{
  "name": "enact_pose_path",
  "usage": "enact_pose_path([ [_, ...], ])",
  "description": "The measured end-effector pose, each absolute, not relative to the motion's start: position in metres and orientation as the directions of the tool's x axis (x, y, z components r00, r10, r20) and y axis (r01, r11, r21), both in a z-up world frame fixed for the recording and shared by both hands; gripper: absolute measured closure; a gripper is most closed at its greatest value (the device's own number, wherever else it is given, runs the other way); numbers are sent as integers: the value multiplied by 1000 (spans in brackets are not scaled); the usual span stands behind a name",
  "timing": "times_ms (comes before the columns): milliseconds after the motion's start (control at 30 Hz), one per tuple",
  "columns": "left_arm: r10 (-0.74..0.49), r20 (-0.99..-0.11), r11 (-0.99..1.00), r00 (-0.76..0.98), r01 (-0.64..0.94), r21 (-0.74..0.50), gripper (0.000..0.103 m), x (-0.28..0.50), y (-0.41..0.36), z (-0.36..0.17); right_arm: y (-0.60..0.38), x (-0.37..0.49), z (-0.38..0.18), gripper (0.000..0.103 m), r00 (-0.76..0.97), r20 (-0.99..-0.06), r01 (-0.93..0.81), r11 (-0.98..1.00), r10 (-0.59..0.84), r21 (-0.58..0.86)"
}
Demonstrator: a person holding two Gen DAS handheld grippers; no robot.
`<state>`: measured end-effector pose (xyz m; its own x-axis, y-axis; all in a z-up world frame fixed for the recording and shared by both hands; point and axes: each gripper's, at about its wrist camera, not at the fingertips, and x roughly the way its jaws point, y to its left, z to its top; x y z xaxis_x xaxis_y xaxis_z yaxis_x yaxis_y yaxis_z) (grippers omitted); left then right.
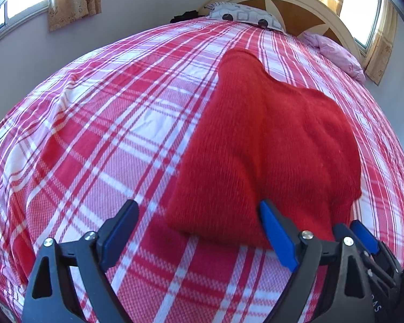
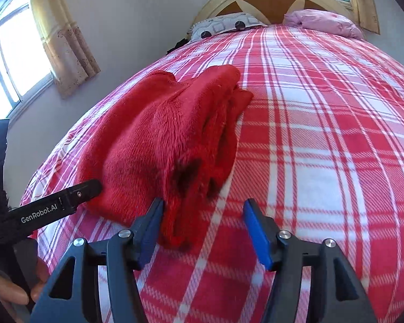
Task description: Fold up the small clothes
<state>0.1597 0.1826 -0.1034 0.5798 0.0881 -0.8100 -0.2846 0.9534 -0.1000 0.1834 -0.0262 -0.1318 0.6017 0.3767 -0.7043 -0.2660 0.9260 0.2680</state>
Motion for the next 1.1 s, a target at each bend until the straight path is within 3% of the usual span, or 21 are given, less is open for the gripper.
enact_pose_path([
  [133, 120, -812, 955, 571, -289, -63, 0, 150, 178, -106, -31, 169, -133, 35, 611, -709, -244, 936, 352, 254],
  [300, 69, -837, 946, 543, -301, -117, 0, 141, 182, -119, -22, 148, -135, 34, 648, -709, -267, 955, 277, 129],
  [433, 159, -847, 968, 508, -250, 32, 0, 134, 162, -124, -14, 129, -137, 34, 654, -729, -278, 960, 200, 14],
  [667, 152, -843, 957, 516, -292, -6, 0, 99, 167, -114, -32, 95, -128, 34, 637, -737, -254, 964, 226, 76],
  [833, 170, -759, 964, 628, -264, -3, 0, 75, 164, -76, -44, 56, -78, 34, 785, -604, -147, 988, 139, 37],
  [1100, 156, -598, 975, 786, -220, -35, 0, 37, 162, 6, -36, -4, 34, 33, 900, -311, -280, 951, 306, 127],
])
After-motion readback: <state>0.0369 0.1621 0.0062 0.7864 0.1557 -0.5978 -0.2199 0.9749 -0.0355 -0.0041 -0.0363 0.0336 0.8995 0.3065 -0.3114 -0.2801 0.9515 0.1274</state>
